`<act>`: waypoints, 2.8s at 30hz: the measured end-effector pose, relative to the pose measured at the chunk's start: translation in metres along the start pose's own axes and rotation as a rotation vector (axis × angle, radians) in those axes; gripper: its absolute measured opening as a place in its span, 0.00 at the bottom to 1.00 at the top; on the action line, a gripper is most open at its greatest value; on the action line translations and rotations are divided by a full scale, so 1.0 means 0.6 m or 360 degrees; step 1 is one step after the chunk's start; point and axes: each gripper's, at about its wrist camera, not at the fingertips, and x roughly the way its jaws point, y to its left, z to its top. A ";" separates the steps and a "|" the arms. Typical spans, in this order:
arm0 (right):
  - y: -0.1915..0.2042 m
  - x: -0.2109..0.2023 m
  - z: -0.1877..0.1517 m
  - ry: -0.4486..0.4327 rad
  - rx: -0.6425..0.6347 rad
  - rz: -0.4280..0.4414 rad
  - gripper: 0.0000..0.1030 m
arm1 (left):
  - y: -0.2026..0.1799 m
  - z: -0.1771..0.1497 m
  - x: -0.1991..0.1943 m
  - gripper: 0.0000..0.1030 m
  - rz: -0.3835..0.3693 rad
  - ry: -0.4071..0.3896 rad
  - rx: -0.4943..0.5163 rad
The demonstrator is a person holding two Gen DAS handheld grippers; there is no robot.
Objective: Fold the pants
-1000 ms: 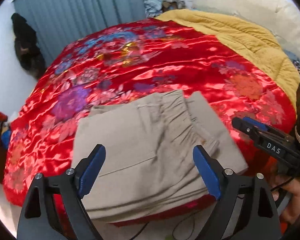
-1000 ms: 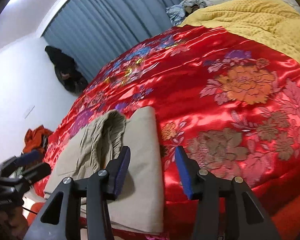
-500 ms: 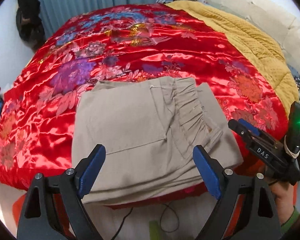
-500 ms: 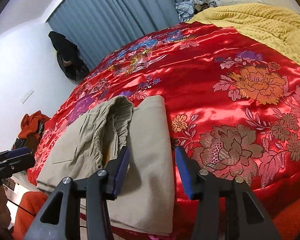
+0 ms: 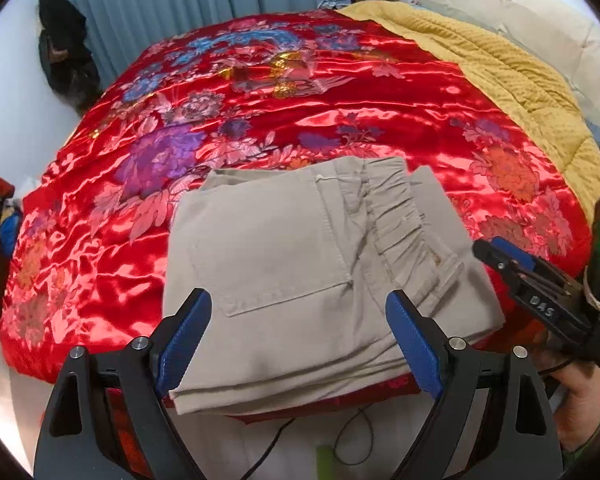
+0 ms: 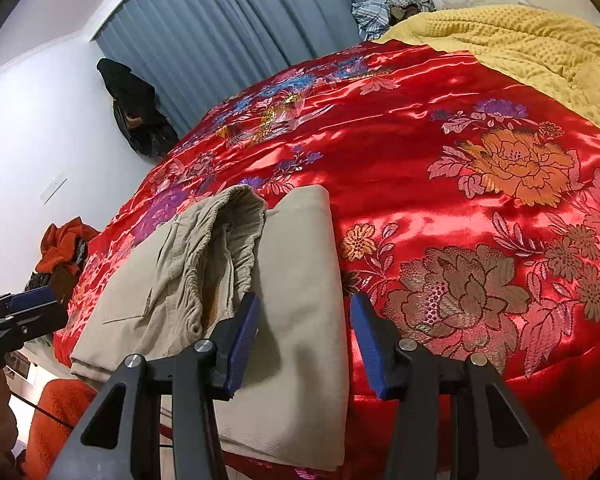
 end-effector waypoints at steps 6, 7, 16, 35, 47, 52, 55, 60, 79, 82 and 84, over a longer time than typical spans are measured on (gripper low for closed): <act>0.004 -0.022 0.015 -0.0058 0.0003 0.0158 0.46 | 0.087 -0.025 0.026 0.87 0.0070 -0.0009 -0.0168; 0.008 -0.026 0.021 -0.0064 -0.0013 0.0188 0.49 | 0.101 -0.034 0.036 0.87 0.0082 0.0009 -0.0193; 0.112 0.038 0.055 0.0337 -0.0531 0.0403 0.55 | 0.126 -0.069 0.064 0.85 0.0134 0.0062 -0.0221; 0.173 0.112 0.021 0.0622 -0.0737 0.0144 0.49 | 0.131 -0.056 0.027 0.85 0.0228 -0.0021 -0.0189; 0.174 0.116 0.021 0.0628 -0.0749 0.0137 0.49 | 0.129 -0.052 0.017 0.85 0.0231 -0.0039 -0.0192; 0.176 0.117 0.021 0.0626 -0.0764 0.0132 0.49 | 0.128 -0.051 0.017 0.85 0.0227 -0.0034 -0.0192; 0.177 0.116 0.020 0.0626 -0.0766 0.0131 0.49 | 0.128 -0.052 0.016 0.85 0.0216 -0.0030 -0.0202; 0.178 0.117 0.021 0.0628 -0.0761 0.0133 0.50 | 0.131 -0.052 0.017 0.85 0.0163 -0.0013 -0.0237; 0.184 0.117 0.026 0.0647 -0.0822 0.0053 0.11 | 0.141 -0.060 0.031 0.85 0.0104 0.0057 -0.0287; 0.182 0.069 0.061 0.0582 -0.0776 0.0167 0.08 | 0.136 -0.063 0.031 0.86 0.0107 0.0038 -0.0254; 0.167 0.046 0.073 0.0542 -0.0781 0.0173 0.08 | 0.120 -0.066 0.051 0.86 0.0125 0.0062 -0.0182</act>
